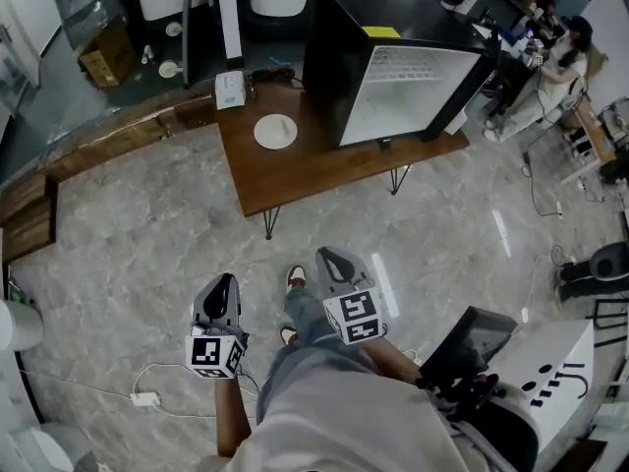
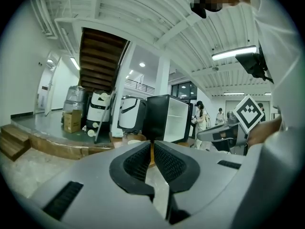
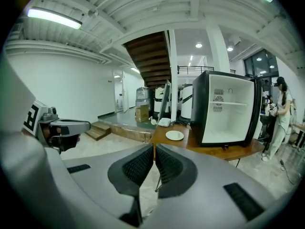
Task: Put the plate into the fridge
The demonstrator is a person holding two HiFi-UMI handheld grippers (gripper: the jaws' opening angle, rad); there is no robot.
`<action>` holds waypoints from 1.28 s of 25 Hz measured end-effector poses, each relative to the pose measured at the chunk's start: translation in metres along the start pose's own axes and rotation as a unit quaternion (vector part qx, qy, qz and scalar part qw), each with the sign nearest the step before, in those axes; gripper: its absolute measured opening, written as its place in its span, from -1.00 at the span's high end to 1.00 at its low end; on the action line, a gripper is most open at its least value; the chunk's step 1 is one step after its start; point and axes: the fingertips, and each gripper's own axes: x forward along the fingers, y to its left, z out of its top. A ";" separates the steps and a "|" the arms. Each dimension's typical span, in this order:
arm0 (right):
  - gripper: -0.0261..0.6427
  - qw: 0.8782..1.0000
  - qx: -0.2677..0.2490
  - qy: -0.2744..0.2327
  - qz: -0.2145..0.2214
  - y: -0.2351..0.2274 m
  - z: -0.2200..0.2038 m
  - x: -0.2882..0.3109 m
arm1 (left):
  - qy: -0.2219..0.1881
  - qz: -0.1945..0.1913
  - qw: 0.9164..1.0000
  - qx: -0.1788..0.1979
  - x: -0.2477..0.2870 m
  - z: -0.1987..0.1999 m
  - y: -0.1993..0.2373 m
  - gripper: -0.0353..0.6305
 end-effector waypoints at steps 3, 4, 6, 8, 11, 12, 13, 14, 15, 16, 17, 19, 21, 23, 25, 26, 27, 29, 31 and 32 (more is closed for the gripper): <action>0.86 1.000 0.010 -0.001 -0.009 -0.020 0.010 0.042 | 0.013 -0.017 1.000 0.001 0.045 0.000 0.017 0.83; 0.87 1.000 0.014 -0.002 -0.010 -0.027 0.015 0.060 | 0.017 -0.023 1.000 0.004 0.062 0.002 0.025 0.83; 0.87 1.000 0.022 -0.003 -0.013 -0.043 0.026 0.099 | 0.029 -0.033 0.999 0.009 0.101 0.007 0.043 0.83; 0.86 0.999 0.031 0.002 -0.020 -0.067 0.036 0.137 | 0.043 -0.046 0.998 0.011 0.144 0.013 0.058 0.83; 0.87 0.998 0.053 0.005 -0.032 -0.107 0.054 0.191 | 0.065 -0.064 0.996 0.022 0.213 0.026 0.082 0.83; 0.87 0.997 0.062 0.004 -0.036 -0.121 0.060 0.209 | 0.072 -0.069 0.995 0.028 0.237 0.031 0.091 0.83; 0.87 0.997 0.071 0.003 -0.039 -0.137 0.065 0.227 | 0.078 -0.072 0.994 0.034 0.262 0.035 0.099 0.83; 0.87 0.996 0.082 0.003 -0.043 -0.153 0.069 0.243 | 0.081 -0.073 0.993 0.039 0.287 0.040 0.107 0.83; 0.86 0.994 0.093 0.004 -0.049 -0.170 0.071 0.259 | 0.083 -0.073 0.993 0.043 0.311 0.044 0.113 0.83; 0.87 0.993 0.104 0.007 -0.055 -0.186 0.071 0.273 | 0.084 -0.073 0.993 0.047 0.334 0.048 0.119 0.83; 0.86 0.992 0.113 0.009 -0.062 -0.201 0.070 0.285 | 0.086 -0.075 0.992 0.054 0.355 0.052 0.123 0.83; 0.87 0.989 0.126 0.013 -0.077 -0.227 0.068 0.308 | 0.093 -0.082 0.990 0.062 0.392 0.057 0.131 0.83; 0.87 0.987 0.133 0.017 -0.090 -0.247 0.066 0.326 | 0.104 -0.089 0.988 0.066 0.424 0.059 0.140 0.83; 0.87 0.985 0.142 0.020 -0.094 -0.262 0.065 0.341 | 0.115 -0.101 0.985 0.075 0.453 0.059 0.146 0.83; 0.86 0.983 0.155 0.026 -0.099 -0.274 0.063 0.355 | 0.120 -0.116 0.983 0.077 0.484 0.061 0.152 0.83; 0.86 0.981 0.158 0.031 -0.106 -0.281 0.062 0.362 | 0.124 -0.125 0.981 0.077 0.501 0.061 0.156 0.83; 0.86 0.980 0.155 0.037 -0.117 -0.287 0.061 0.369 | 0.131 -0.135 0.979 0.078 0.518 0.060 0.161 0.83; 0.86 0.978 0.154 0.046 -0.137 -0.297 0.059 0.386 | 0.150 -0.156 0.973 0.085 0.554 0.052 0.173 0.83; 0.86 0.972 0.173 0.053 -0.153 -0.306 0.053 0.407 | 0.171 -0.182 0.964 0.092 0.591 0.041 0.186 0.83; 0.86 0.968 0.185 0.056 -0.161 -0.310 0.050 0.419 | 0.181 -0.196 0.959 0.096 0.610 0.036 0.192 0.83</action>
